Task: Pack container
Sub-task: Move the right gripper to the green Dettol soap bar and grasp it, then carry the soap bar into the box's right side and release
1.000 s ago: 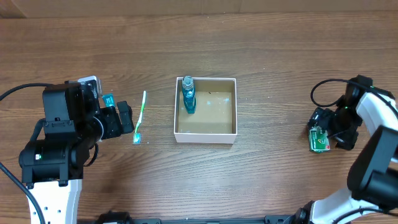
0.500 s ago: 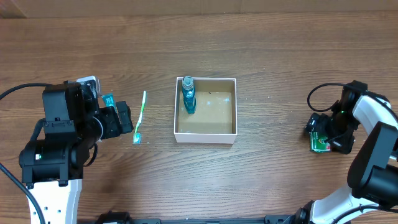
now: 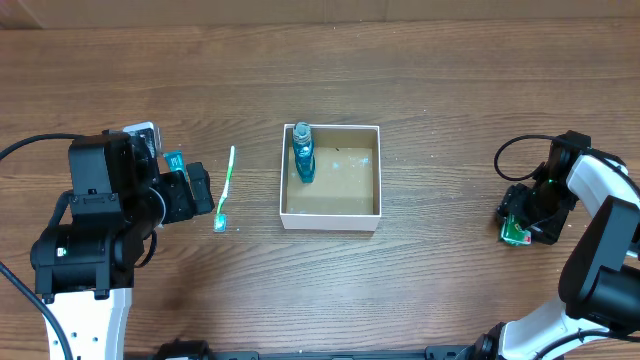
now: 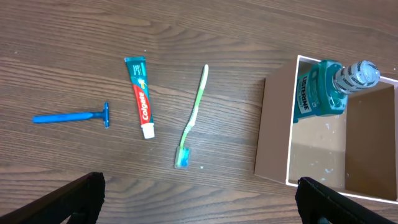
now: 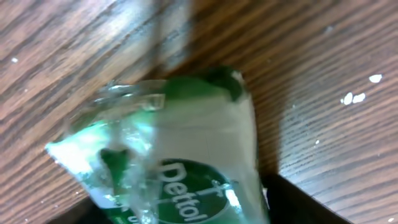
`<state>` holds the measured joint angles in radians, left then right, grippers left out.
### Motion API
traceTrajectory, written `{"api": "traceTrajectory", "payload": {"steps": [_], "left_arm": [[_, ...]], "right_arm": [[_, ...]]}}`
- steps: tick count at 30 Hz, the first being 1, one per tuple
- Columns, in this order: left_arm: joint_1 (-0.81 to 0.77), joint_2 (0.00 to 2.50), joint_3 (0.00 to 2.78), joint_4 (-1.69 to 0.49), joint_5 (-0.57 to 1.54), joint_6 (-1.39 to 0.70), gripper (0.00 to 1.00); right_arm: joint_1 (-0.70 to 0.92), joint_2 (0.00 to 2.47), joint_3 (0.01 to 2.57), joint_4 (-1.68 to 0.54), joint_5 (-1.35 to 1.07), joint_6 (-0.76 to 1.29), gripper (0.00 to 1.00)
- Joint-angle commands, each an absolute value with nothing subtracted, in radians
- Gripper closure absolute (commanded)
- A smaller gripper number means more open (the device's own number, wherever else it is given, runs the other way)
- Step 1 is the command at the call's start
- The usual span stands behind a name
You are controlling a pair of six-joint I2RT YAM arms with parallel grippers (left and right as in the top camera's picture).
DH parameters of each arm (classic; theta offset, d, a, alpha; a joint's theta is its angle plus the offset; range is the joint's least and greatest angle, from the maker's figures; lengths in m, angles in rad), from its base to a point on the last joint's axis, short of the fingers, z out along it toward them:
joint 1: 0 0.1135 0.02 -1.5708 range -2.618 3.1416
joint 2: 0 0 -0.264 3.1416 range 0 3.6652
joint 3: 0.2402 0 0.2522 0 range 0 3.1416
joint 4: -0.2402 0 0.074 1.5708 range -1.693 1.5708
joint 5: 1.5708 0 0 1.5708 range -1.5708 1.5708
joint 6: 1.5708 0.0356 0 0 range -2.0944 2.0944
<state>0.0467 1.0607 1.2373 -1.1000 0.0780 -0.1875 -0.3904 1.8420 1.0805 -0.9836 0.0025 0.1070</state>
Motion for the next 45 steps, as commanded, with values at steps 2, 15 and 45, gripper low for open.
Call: {"api": "traceTrajectory", "payload": {"steps": [2,15,45], "left_arm": [[0.052,1.059,1.259,-1.097,0.069,-0.199,0.00],[0.052,1.059,1.259,-1.096,0.068,-0.199,0.00],[0.052,1.059,1.259,-1.096,0.068,-0.199,0.00]], "right_arm": [[-0.393,1.848,1.068,-0.962,-0.055,0.108,0.48],[-0.392,1.848,1.150,-1.021,-0.085,0.108,0.64],[0.474,1.759,1.570,-1.036,-0.046,0.210,0.59]]}}
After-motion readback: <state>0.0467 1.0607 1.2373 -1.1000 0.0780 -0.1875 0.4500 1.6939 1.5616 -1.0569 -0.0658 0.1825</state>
